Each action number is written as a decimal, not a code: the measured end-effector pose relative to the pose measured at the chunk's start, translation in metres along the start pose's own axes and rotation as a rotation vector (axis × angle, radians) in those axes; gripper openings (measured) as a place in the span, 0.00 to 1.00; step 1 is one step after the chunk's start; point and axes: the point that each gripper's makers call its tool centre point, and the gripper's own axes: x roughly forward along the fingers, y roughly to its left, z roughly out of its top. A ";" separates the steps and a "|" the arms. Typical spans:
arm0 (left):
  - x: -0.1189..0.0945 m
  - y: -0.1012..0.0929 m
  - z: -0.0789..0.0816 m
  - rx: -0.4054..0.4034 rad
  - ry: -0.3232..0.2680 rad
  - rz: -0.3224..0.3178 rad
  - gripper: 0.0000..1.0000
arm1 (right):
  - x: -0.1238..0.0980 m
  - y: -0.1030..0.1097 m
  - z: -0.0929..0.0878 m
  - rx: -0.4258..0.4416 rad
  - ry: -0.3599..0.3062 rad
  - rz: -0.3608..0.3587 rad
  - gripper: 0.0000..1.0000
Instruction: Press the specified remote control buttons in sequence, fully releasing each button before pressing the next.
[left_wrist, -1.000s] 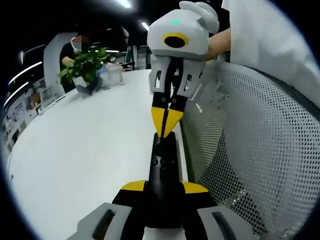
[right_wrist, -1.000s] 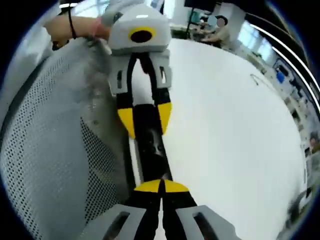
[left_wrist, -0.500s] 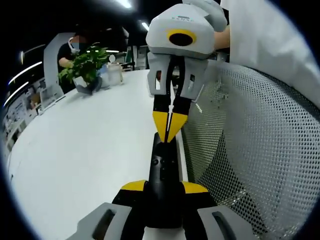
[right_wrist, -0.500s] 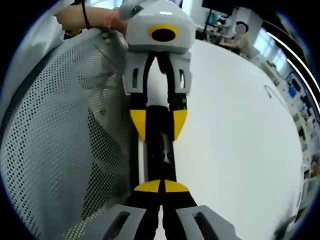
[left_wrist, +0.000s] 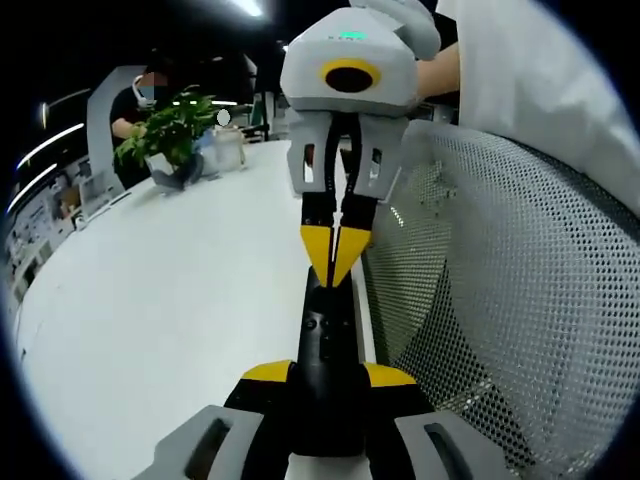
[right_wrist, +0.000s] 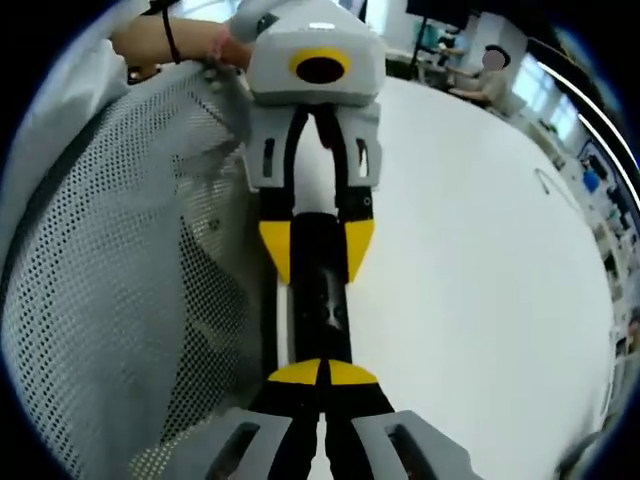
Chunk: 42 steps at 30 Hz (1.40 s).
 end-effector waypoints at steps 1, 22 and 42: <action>0.000 0.000 0.000 0.000 0.000 0.000 0.25 | 0.000 0.000 0.000 0.038 -0.016 -0.004 0.00; 0.000 0.001 0.000 -0.003 0.000 0.000 0.25 | 0.004 -0.002 0.006 -0.011 -0.013 -0.019 0.04; 0.000 0.001 -0.001 -0.004 -0.002 -0.002 0.25 | 0.006 -0.001 0.006 -0.030 0.060 0.080 0.04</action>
